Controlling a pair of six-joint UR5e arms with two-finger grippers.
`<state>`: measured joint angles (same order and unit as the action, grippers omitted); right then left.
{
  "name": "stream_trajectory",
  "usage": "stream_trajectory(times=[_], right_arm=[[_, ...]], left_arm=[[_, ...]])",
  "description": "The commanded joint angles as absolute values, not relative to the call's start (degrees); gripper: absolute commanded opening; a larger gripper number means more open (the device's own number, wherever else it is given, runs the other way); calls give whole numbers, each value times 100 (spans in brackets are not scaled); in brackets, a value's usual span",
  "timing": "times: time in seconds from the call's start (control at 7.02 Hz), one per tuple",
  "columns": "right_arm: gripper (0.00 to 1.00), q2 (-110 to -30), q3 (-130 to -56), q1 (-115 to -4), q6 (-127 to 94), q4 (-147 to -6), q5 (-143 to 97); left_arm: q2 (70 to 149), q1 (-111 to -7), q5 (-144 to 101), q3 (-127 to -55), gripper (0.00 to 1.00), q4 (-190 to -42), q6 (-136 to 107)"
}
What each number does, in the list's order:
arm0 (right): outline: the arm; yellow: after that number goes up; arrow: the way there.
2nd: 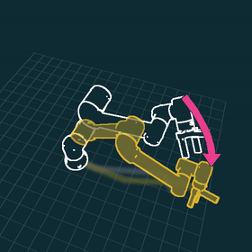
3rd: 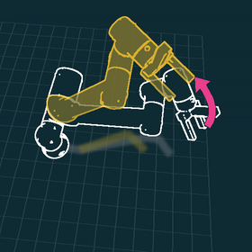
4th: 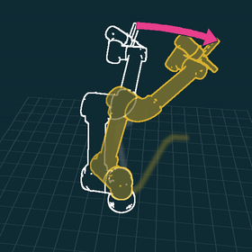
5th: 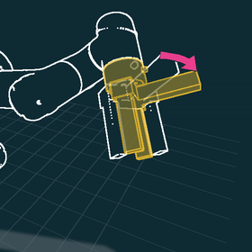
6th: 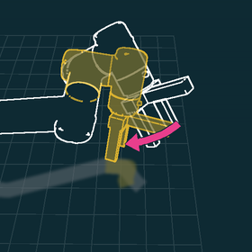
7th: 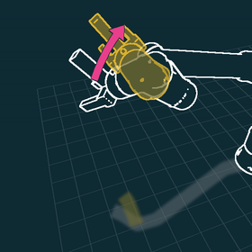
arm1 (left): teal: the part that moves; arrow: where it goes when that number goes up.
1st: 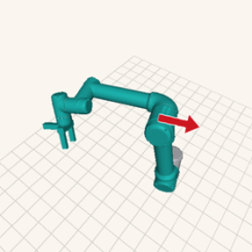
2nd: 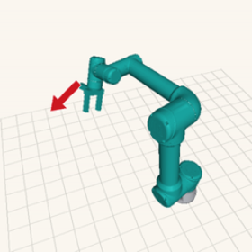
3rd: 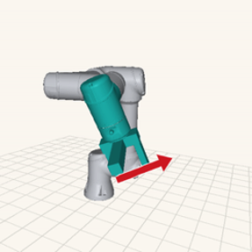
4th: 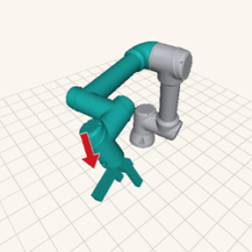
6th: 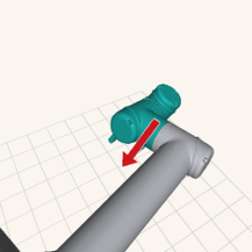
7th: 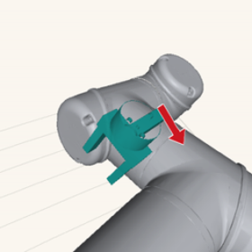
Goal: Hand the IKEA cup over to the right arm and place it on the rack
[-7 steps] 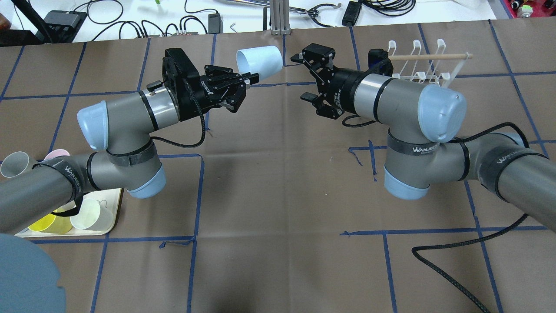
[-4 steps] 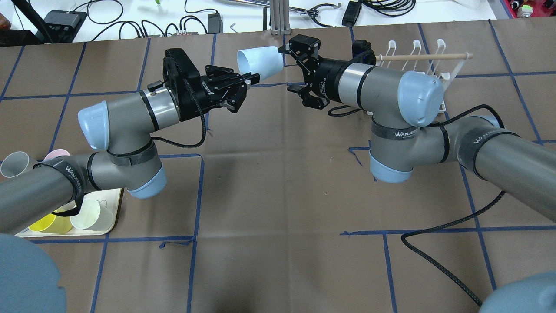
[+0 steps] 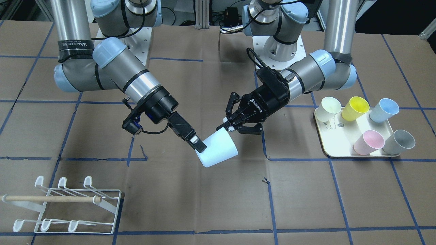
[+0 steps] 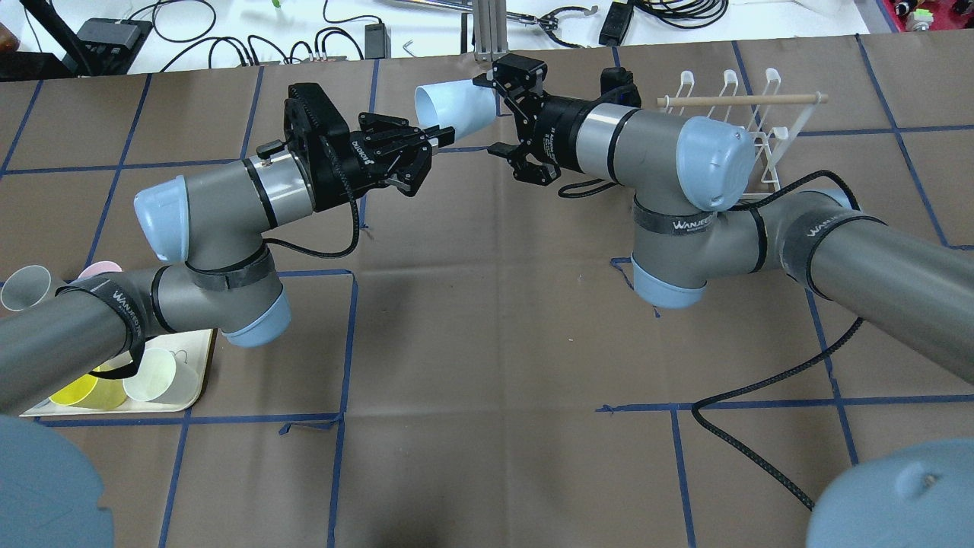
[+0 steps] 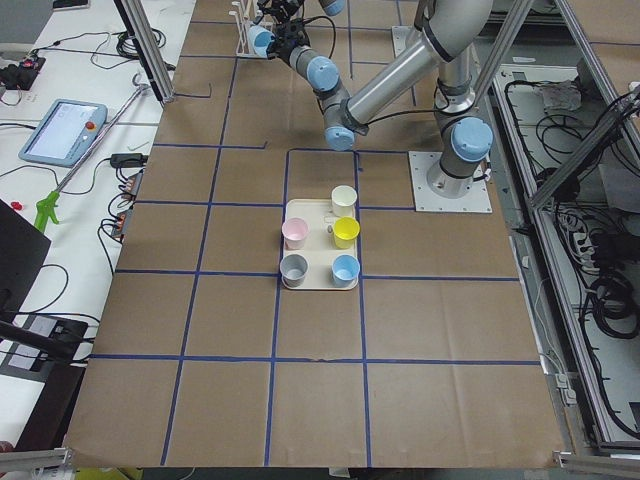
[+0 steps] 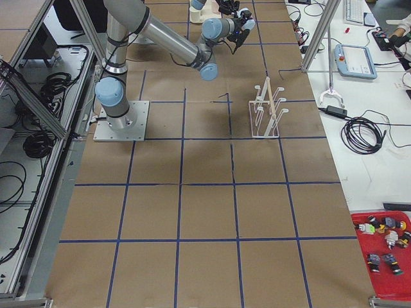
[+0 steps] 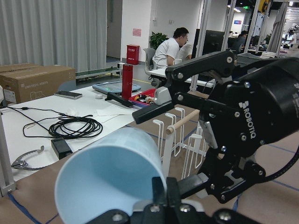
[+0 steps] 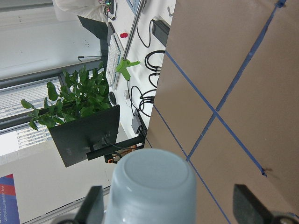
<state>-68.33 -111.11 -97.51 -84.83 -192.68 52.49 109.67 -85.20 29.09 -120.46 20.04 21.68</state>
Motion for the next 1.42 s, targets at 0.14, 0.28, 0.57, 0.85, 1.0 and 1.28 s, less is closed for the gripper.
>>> stream_trajectory(times=[0.14, 0.28, 0.57, 0.85, 1.0, 1.28], right_arm=[[96, -6610, -10759, -9879, -8525, -19239, 5361], [96, -6601, -10749, -9879, -8569, -19239, 5361], [96, -6601, -10758, -9888, -8569, -19231, 5361], [96, -6601, -10767, -10010, -8578, -19204, 5370], [96, -6609, -10767, -10019, -8578, -19195, 5370], [96, -6618, -10758, -10028, -8596, -19178, 5370]], left_arm=[[10960, -8525, 2909, -12050, 6, 2004, 2162], [10951, -8525, 2909, -12050, 6, 2004, 2162], [10951, -8517, 2909, -12050, 6, 2004, 2162], [10942, -8525, 2909, -12050, 6, 2004, 2153], [10942, -8525, 2909, -12050, 7, 2004, 2153], [10934, -8517, 2909, -12041, 7, 2004, 2109]])
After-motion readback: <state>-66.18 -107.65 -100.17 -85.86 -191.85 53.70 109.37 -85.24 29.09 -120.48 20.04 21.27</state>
